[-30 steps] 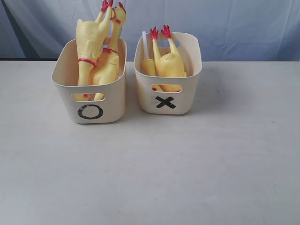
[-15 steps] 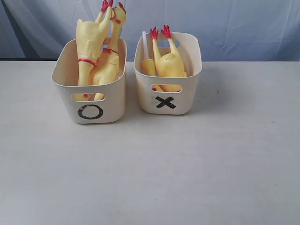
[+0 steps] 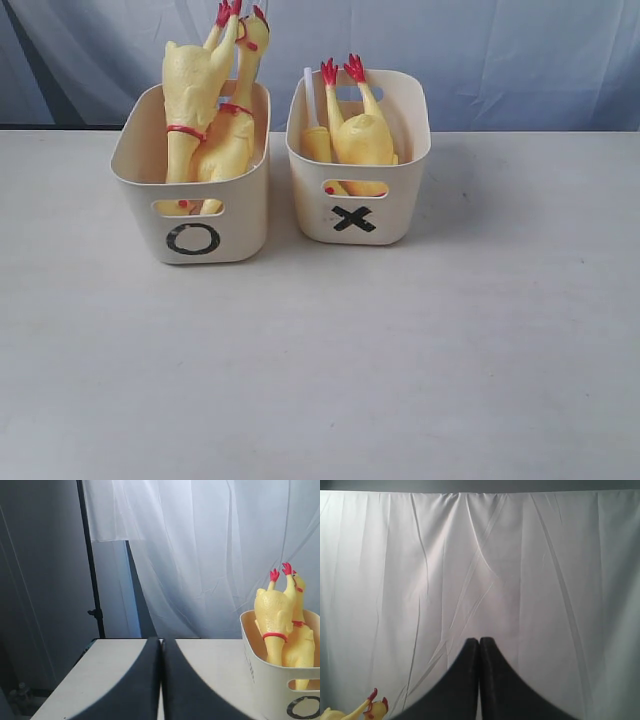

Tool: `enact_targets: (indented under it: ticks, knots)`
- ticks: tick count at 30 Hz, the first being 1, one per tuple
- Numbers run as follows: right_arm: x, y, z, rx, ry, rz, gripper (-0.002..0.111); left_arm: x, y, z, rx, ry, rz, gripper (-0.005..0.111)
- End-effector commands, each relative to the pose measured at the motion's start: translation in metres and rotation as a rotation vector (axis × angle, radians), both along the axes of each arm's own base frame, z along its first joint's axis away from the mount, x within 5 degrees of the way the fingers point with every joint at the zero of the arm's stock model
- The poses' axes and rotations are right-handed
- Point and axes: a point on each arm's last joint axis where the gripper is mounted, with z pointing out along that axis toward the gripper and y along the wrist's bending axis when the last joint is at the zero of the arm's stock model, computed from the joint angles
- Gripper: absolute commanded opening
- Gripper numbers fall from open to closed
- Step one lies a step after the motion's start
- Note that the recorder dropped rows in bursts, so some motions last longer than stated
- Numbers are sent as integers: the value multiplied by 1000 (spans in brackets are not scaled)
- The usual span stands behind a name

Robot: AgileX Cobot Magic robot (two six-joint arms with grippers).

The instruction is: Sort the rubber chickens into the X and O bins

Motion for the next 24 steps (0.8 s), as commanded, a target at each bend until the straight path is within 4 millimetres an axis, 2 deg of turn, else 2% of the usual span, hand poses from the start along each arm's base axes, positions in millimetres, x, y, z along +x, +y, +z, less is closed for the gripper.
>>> enact_targets:
  ticks: [1,8,13,16,21,24]
  knots:
    - [0,-1,-1,6,-8,-9,0,1,0,-4,4,5,6,0]
    - [0,0,-2,1,4,0,0,1,0,-4,1,5,4,0]
    - [5,8,-15,-42,117,68,0,2,0,-4,1,-2,2,0]
    - [12,8,-27,-28,145,63,0,7,-2,1,4,-130,-26,0]
    - [29,-1,-55,27,127,-46,0,13,-6,12,33,-538,-82,0]
    - [35,-1,-68,-49,141,-87,0,17,-7,6,51,-612,-90,0]
